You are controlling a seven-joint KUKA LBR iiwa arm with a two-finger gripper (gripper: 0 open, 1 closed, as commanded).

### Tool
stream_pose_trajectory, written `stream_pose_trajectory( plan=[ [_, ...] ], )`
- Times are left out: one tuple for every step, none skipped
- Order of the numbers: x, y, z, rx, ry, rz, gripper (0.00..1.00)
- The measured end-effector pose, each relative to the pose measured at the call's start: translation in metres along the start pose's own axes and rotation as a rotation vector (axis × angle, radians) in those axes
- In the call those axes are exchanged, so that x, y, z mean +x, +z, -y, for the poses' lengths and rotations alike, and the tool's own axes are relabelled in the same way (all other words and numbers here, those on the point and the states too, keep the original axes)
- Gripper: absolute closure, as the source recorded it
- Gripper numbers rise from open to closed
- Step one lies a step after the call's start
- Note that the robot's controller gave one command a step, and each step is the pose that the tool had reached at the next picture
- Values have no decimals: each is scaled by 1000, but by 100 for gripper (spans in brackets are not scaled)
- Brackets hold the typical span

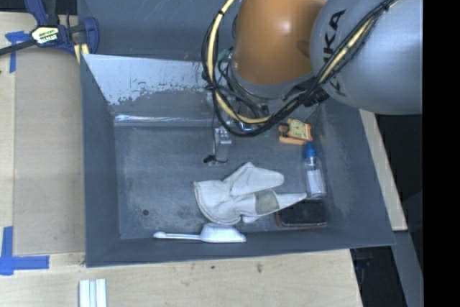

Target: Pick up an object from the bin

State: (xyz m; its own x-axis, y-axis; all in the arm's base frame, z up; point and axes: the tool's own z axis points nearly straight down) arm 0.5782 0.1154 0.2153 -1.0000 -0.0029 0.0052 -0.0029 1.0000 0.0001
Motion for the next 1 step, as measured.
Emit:
stream_pose_trajectory(
  plan=[
    [-1, -5, 1, -1, 2, 8, 0]
  ],
)
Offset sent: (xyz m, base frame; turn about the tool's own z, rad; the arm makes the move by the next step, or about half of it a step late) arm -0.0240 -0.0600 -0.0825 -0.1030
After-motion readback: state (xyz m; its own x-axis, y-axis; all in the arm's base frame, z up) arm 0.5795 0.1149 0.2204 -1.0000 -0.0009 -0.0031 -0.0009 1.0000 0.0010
